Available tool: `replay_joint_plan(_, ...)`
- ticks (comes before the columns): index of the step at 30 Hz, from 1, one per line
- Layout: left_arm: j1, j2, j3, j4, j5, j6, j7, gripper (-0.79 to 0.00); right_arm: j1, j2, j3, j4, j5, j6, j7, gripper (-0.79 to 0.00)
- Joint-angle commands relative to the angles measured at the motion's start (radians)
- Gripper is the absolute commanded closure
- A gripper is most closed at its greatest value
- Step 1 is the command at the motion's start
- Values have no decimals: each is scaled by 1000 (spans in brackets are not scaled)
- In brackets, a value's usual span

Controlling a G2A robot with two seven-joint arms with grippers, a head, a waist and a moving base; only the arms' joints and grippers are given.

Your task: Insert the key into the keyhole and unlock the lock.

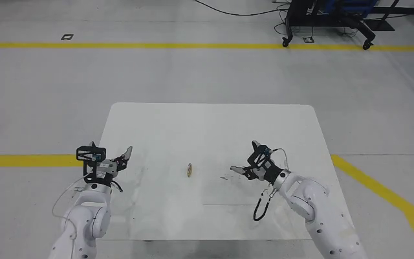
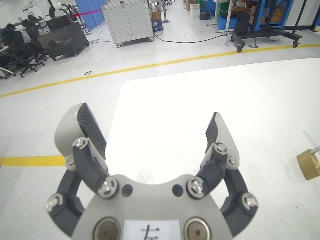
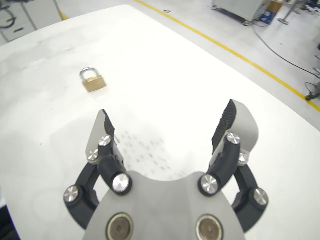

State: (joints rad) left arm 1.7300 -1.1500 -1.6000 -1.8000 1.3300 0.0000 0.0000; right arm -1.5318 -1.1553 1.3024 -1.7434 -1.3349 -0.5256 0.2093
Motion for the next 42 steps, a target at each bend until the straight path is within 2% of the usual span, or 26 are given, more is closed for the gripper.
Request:
replay_joint_plan(1, 0, 0, 0, 0, 0, 0, 0, -785, 31, 0, -29, 14, -2, -57, 38, -785)
replay_joint_plan(4, 0, 0, 0, 0, 0, 0, 0, -785, 63, 5, -37, 34, 32, -175, 67, -785)
replay_joint_plan(10, 0, 0, 0, 0, 0, 0, 0, -785, 116, 15, -75, 53, 100, -351, 252, -785)
replay_joint_plan(13, 0, 0, 0, 0, 0, 0, 0, -785, 140, 16, -96, 52, 135, -341, 357, -785)
replay_joint_plan(18, 0, 0, 0, 0, 0, 0, 0, -785, 165, 15, -134, 45, 172, -313, 444, -785)
replay_joint_plan(21, 0, 0, 0, 0, 0, 0, 0, -785, 178, 15, -153, 44, 165, -299, 466, -659)
replay_joint_plan(22, 0, 0, 0, 0, 0, 0, 0, -785, 183, 15, -164, 43, 159, -295, 472, -656)
replay_joint_plan(24, 0, 0, 0, 0, 0, 0, 0, -785, 192, 15, -176, 42, 142, -291, 479, -585)
replay_joint_plan(27, 0, 0, 0, 0, 0, 0, 0, -785, 202, 15, -198, 46, 115, -283, 477, -539)
replay_joint_plan(30, 0, 0, 0, 0, 0, 0, 0, -785, 224, 12, -230, 67, 66, -262, 489, -391)
replay_joint_plan(39, 0, 0, 0, 0, 0, 0, 0, -785, 277, 6, -282, 125, 30, -238, 484, -323)
replay_joint_plan(42, 0, 0, 0, 0, 0, 0, 0, -785, 294, 5, -296, 141, 31, -244, 487, -246)
